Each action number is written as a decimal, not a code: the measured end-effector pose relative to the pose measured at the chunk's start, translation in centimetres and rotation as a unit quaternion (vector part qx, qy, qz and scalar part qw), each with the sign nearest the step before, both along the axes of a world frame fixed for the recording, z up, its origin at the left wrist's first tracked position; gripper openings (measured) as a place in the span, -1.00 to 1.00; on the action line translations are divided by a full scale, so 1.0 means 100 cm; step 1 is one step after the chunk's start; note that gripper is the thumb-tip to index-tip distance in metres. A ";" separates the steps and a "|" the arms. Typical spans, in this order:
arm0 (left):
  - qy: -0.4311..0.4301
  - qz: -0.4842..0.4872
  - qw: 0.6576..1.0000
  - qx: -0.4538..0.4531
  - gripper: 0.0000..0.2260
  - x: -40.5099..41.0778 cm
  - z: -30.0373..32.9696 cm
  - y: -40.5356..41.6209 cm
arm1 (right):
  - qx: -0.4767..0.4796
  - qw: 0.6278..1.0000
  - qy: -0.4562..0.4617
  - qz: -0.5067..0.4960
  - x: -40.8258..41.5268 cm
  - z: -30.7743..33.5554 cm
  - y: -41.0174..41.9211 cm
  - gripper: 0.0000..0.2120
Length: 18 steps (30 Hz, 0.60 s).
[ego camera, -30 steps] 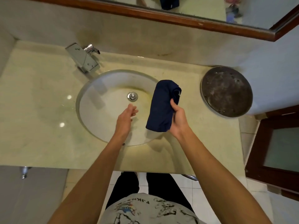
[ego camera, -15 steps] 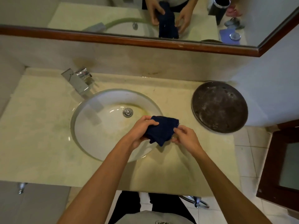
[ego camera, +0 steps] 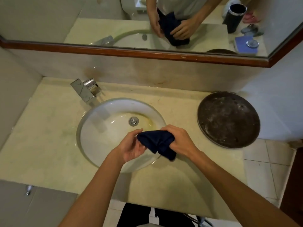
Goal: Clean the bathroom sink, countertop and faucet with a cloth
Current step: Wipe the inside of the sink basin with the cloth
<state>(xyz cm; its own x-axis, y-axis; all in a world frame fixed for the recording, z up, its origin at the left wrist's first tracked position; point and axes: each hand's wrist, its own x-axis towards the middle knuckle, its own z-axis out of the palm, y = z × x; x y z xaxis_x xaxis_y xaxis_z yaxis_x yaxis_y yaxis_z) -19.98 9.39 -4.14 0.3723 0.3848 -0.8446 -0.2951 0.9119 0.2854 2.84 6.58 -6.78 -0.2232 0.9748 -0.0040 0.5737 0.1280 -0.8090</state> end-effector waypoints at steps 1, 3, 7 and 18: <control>0.074 -0.033 0.996 0.023 -0.73 -0.010 -0.009 -0.002 | -0.043 0.999 0.017 -0.029 0.000 -0.002 0.003 -0.54; 0.242 -0.067 0.965 0.075 -0.68 -0.027 -0.028 -0.010 | -0.127 0.986 0.051 -0.097 -0.001 -0.004 0.013 -0.66; 0.313 -0.041 0.947 0.061 -0.76 -0.051 -0.063 -0.028 | -0.247 0.930 0.102 -0.255 0.000 -0.002 0.053 -0.89; 0.295 -0.054 0.943 0.147 -0.64 -0.066 -0.104 -0.036 | 0.199 0.910 -0.328 -0.156 -0.094 -0.021 0.193 -0.57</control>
<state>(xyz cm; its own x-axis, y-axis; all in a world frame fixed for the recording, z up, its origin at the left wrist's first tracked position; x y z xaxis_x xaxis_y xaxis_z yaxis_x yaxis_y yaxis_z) -26.60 5.79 -14.49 -0.0785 0.6204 -0.7803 0.0848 0.7841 0.6148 -6.55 25.88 -8.84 -0.0130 0.9436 0.3308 0.9755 0.0847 -0.2033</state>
